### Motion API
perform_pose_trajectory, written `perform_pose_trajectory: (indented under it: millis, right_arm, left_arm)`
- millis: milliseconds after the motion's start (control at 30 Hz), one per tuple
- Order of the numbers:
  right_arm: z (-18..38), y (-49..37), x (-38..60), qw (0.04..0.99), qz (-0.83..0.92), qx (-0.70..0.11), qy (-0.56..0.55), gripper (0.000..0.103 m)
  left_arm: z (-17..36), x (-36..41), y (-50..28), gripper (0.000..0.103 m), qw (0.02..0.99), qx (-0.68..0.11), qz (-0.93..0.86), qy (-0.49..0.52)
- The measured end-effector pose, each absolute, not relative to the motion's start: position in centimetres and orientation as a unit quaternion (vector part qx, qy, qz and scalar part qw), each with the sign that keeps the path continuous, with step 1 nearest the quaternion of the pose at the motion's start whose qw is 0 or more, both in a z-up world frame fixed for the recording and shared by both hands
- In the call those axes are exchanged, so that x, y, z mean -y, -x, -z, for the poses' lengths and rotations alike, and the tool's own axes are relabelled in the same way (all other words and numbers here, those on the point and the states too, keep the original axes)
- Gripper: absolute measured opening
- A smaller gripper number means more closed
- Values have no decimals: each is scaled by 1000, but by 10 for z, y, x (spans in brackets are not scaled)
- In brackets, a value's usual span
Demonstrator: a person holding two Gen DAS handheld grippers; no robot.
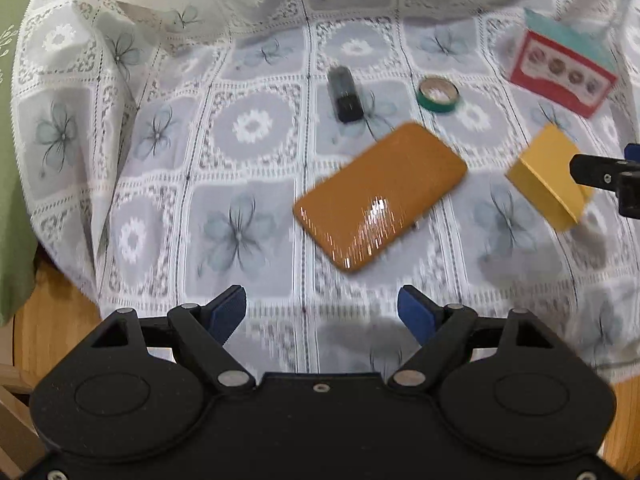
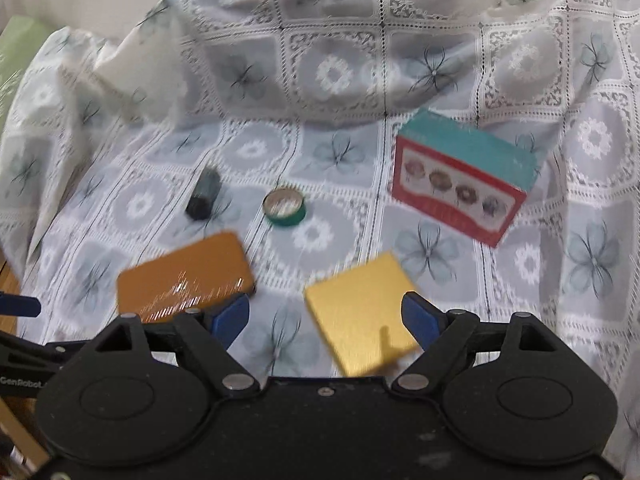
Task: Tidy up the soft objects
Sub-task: 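Move both open tools from the basket toward the black cylinder and green tape, then close left tool on the black cylinder and lift it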
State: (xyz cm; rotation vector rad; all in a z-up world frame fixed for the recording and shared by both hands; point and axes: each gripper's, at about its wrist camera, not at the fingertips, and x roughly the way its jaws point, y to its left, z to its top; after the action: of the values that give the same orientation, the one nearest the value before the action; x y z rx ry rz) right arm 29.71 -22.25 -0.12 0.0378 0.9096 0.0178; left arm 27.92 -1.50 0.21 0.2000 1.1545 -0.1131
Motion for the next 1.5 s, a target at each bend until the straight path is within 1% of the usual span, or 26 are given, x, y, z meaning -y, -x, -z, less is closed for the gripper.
perform_pose_trajectory:
  millis: [133,333,567,767,1033,1333,1500]
  right_arm:
    - [12,-326,220,908,-7,-418,-15,83]
    - [35,-363,204,923,-15,-384,28,83]
    - [66,-403,193,913,-20,-405,36,82]
    - [83,-427,183,908,-29,-416,35,82]
    - [106,-446,179,902,-26,-427,64,81]
    - [105,-448,209,909,24,-414,45,81]
    - [106,-444,223,915,42,-401,9,81]
  left_arm:
    - [2,17,-307,80,841,-533,41,-79]
    - [11,21,-345,80,855,-516,23,-56]
    - [24,22,-377,80,865,-499,-10,-54]
    - [38,12,-402,80,863,-502,-49,-36]
    - [54,5,-426,80,856,-509,-82,-31]
    - [69,5,-438,80,850,-519,-76,-38]
    - [72,16,-442,80,850,-522,-56,-35]
